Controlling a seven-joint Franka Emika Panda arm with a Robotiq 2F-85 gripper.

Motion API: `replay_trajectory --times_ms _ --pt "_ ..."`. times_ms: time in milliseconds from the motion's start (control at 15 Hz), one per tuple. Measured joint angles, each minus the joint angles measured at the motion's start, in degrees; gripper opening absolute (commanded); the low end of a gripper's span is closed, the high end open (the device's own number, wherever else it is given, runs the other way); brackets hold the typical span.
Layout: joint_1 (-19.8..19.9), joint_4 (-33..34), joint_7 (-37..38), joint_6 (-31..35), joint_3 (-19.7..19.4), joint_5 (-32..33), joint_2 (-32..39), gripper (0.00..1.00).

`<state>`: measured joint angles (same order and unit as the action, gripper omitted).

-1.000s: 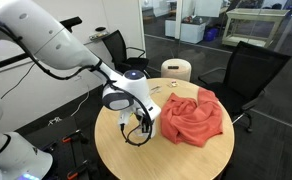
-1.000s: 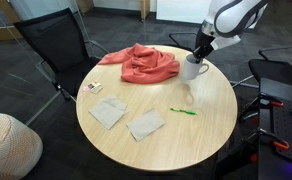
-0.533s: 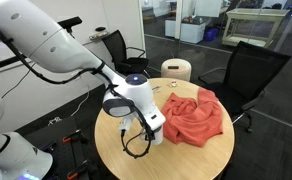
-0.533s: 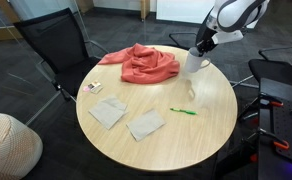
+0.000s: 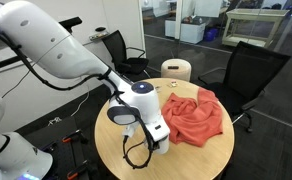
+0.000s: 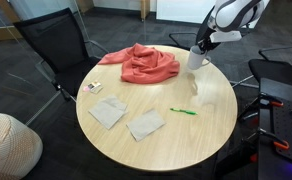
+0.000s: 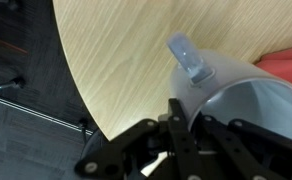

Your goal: Move the white mug to the right

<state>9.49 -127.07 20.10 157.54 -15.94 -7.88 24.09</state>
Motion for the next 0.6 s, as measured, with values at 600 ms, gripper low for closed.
replay_trajectory --times_ms 600 --pt "1.19 4.64 2.84 -0.21 -0.47 -0.84 5.99 0.03"
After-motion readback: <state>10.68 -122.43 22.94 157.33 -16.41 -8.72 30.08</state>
